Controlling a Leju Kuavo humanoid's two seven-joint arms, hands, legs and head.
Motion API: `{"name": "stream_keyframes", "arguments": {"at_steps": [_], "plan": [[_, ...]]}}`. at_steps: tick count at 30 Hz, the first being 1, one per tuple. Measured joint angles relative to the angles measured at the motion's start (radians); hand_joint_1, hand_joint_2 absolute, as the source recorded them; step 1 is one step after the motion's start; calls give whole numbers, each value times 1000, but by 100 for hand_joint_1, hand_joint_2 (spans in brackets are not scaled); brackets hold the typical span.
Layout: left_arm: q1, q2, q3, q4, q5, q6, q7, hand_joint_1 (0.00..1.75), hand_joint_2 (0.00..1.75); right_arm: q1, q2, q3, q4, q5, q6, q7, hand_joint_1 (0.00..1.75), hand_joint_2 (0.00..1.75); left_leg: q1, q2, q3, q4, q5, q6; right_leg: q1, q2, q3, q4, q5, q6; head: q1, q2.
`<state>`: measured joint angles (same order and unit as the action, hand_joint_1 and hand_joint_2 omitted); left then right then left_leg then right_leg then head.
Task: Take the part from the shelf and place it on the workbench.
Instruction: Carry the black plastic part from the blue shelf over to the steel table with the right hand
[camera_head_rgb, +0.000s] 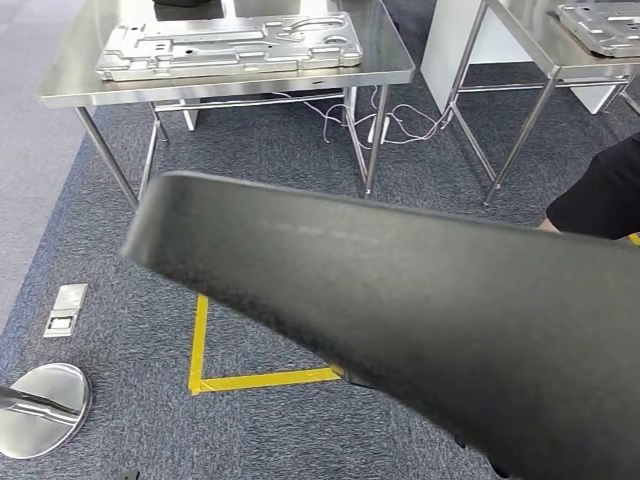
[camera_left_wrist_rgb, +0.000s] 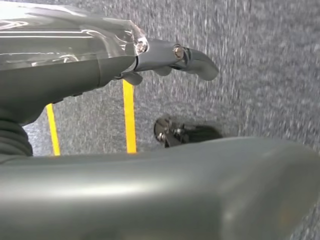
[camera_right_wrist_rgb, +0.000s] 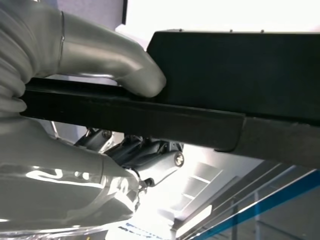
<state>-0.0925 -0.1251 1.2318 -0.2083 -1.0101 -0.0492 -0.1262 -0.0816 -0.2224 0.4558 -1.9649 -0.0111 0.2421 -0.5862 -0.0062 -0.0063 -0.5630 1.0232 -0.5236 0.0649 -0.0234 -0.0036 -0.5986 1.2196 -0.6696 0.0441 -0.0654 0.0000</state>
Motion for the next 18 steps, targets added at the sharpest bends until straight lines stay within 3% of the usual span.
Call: {"name": "stream_keyframes", "arguments": {"at_steps": [1,2,3,5,7,9,12,14,16,17,18], "plan": [[0,0,0,0,-1,0,0,0,175,0,0,0,0,0,0,0,175,175,0,0,5,0,-5,0,0,0,-37,50,-14,2,0,0],[1,0,0,0,-1,0,0,0,175,1,0,0,1,0,0,0,175,175,-1,0,12,0,-11,-2,0,0,-63,72,-9,4,0,0],[1,0,0,0,-1,1,0,0,175,1,0,0,1,0,-1,0,175,175,0,-1,21,0,-18,-4,0,1,-70,57,19,5,0,0],[1,0,0,0,-1,3,0,0,175,0,0,0,1,0,-2,0,175,175,0,-1,44,0,-34,-11,1,1,-41,-52,109,3,0,0],[-1,0,0,0,-1,6,0,0,175,0,0,1,3,0,-5,1,175,175,0,-1,58,2,-49,-22,6,1,-16,-141,151,-7,0,0],[-3,0,0,0,-1,8,0,0,175,1,1,1,4,0,-7,2,175,175,-1,-1,61,7,-57,-34,10,1,-15,-161,146,-23,0,0],[-5,0,0,0,-2,7,-2,0,175,2,7,2,5,0,-11,2,175,175,0,-1,60,31,-71,-47,3,0,1,-171,146,-41,-1,0],[-8,0,0,0,-3,8,-5,0,175,2,14,2,5,-1,-15,1,175,175,6,0,17,112,-109,-61,-1,-2,12,-174,141,-48,-3,0],[-8,1,0,0,-5,10,-7,0,175,3,18,3,6,-2,-19,1,175,175,14,0,-60,228,-150,-74,-2,-2,19,-174,132,-51,-4,0],[-6,2,0,0,-6,10,-8,0,175,4,19,4,7,-2,-21,2,175,175,17,0,-90,263,-151,-79,-2,-2,24,-174,127,-50,-4,0],[-4,3,-1,0,-8,10,-8,0,175,5,20,5,8,-1,-22,3,175,175,20,0,-104,263,-132,-81,-3,-1,31,-174,121,-48,-4,0]]}}
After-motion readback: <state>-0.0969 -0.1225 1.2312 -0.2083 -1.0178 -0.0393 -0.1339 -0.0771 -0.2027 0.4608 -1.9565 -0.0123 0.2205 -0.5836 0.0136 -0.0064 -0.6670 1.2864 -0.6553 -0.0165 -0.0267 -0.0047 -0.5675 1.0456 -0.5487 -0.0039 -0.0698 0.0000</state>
